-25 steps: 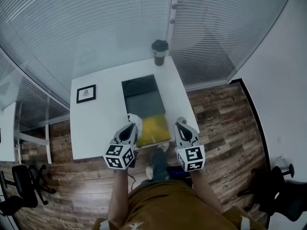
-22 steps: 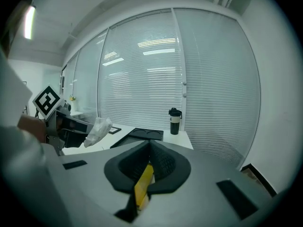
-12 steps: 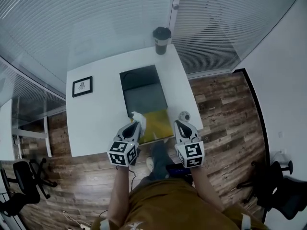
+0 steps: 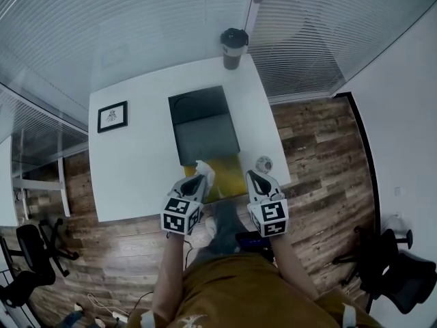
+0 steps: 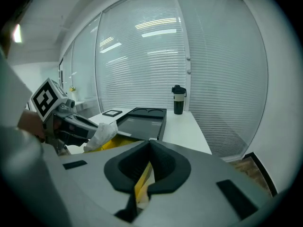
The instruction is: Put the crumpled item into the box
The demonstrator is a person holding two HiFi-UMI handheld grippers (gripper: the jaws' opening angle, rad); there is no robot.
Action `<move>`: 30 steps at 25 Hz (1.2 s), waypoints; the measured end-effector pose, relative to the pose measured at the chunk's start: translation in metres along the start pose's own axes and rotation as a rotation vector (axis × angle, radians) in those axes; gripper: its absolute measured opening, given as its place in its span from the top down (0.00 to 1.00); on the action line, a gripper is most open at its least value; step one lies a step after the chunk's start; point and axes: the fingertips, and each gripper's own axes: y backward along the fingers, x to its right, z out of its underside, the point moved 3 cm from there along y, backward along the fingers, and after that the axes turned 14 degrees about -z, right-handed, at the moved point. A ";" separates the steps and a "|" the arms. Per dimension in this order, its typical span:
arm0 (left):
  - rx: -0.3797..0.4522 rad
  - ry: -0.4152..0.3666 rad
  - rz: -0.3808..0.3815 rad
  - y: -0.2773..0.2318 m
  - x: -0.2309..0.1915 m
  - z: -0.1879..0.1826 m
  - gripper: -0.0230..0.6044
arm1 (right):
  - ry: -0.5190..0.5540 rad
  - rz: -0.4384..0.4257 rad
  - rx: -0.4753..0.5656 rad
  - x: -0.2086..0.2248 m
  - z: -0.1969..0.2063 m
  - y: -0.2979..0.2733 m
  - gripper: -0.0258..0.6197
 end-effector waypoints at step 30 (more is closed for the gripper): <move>-0.307 -0.399 0.055 -0.056 0.039 0.029 0.91 | -0.030 0.022 -0.047 0.027 0.011 -0.005 0.94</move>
